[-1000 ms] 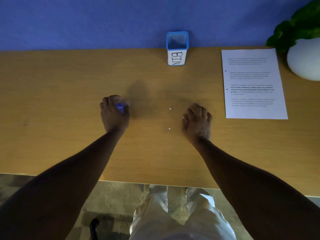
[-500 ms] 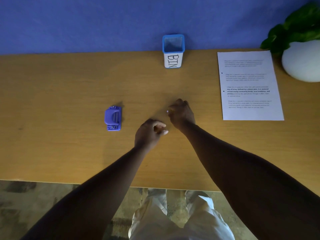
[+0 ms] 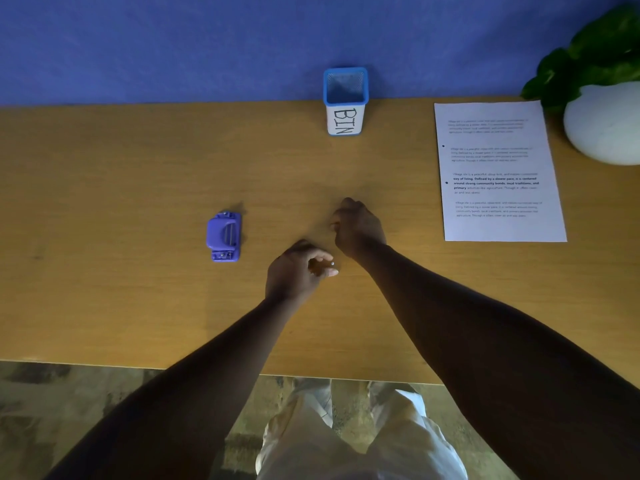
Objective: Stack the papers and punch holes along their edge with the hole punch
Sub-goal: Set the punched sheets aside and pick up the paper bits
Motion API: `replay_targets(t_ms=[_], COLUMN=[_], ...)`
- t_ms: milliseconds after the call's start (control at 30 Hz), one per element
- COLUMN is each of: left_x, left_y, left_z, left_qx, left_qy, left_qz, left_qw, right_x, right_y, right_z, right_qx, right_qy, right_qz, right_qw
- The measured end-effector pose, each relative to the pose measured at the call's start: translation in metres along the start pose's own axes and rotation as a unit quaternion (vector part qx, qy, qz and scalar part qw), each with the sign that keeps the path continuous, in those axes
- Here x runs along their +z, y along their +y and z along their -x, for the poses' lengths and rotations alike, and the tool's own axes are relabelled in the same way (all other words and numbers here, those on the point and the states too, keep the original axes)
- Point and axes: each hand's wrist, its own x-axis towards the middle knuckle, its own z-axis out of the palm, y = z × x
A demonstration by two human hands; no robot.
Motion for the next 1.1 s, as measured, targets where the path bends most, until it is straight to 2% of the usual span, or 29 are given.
replay_targets(t_ms=[100, 200, 433, 767, 967, 1100], left_x=[0.001, 0.002, 0.002, 0.011, 0.014, 0.01], left_y=[0.001, 0.001, 0.005, 0.013, 0.005, 0.003], left_z=[0.001, 0.001, 0.0, -0.002, -0.007, -0.019], left_qx=[0.011, 0.023, 0.024, -0.002, 0.013, -0.014], left_qy=[0.011, 0.019, 0.027, -0.006, -0.023, 0.008], left_qz=[-0.015, -0.025, -0.05, -0.099, -0.109, -0.073], left_qw=[1.0, 0.999, 0.998, 0.995, 0.994, 0.997], right_x=[0.001, 0.0, -0.006, -0.008, -0.016, -0.023], right_y=[-0.005, -0.006, 0.006, 0.009, 0.01, 0.013], right_z=[0.001, -0.001, -0.008, -0.008, -0.011, -0.012], right_qx=[-0.012, -0.013, 0.003, 0.064, 0.126, 0.173], right_qy=[-0.016, -0.048, -0.067, -0.055, -0.051, -0.026], right_qz=[0.067, 0.086, -0.032, -0.117, -0.191, -0.25], right_qw=[0.998, 0.995, 0.997, 0.99, 0.972, 0.952])
